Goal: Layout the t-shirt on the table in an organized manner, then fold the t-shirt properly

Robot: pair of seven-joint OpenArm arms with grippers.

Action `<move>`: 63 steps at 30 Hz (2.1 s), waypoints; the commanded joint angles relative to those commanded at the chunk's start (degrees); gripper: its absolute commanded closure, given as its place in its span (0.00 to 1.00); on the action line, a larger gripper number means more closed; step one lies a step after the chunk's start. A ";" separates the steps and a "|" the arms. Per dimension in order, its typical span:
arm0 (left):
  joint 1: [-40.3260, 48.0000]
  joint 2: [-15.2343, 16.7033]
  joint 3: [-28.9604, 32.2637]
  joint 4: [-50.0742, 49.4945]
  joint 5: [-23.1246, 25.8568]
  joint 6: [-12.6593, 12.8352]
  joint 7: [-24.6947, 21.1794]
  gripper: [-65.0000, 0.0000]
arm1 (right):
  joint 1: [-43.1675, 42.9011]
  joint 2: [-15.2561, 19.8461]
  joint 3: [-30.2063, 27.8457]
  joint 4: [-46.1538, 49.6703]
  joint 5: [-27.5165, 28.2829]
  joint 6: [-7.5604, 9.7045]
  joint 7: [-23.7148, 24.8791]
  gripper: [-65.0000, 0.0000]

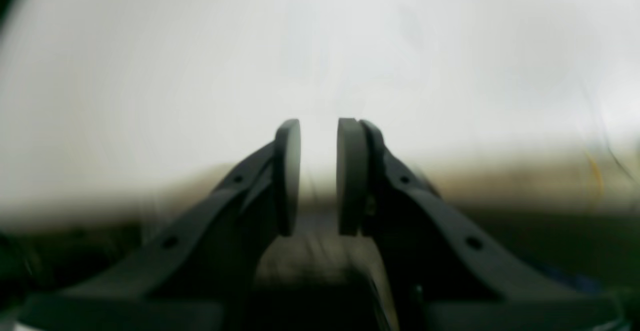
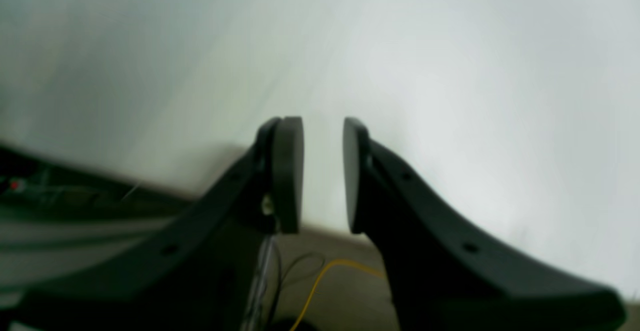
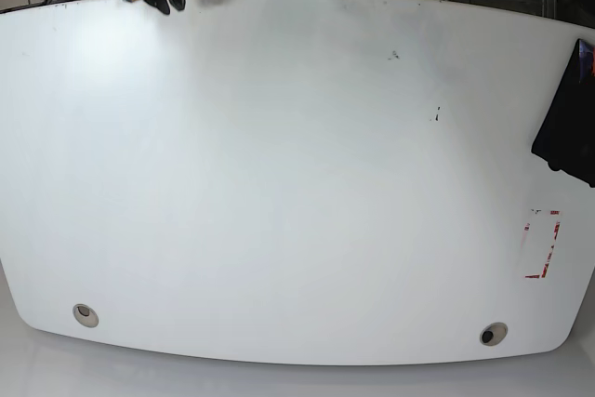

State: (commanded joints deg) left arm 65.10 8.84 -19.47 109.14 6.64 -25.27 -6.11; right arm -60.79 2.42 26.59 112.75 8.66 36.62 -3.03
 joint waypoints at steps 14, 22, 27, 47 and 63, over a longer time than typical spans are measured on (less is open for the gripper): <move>-6.15 -9.85 8.00 -30.77 -3.69 0.18 -0.26 0.83 | -0.97 2.73 -6.95 -20.22 0.09 0.00 0.44 0.80; -18.20 -10.64 9.49 -49.05 -3.60 0.18 -0.26 0.83 | 8.18 4.04 -8.70 -37.27 0.18 -0.09 3.08 0.80; -25.41 -11.16 9.58 -59.08 -3.43 0.18 -0.26 0.83 | 14.33 5.10 -10.55 -46.68 -0.18 -0.18 3.08 0.80; -51.87 -15.47 10.37 -95.82 -3.43 4.75 -0.18 0.83 | 33.85 4.04 -14.24 -72.00 -10.29 -7.38 3.25 0.80; -60.22 -15.56 10.37 -103.30 -0.79 8.09 2.64 0.82 | 42.55 3.69 -14.24 -84.13 -11.34 -10.20 3.25 0.80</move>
State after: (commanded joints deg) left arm 4.88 -6.73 -9.10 5.85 5.85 -17.19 -3.47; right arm -18.24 6.11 12.35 28.62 -2.68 26.42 0.22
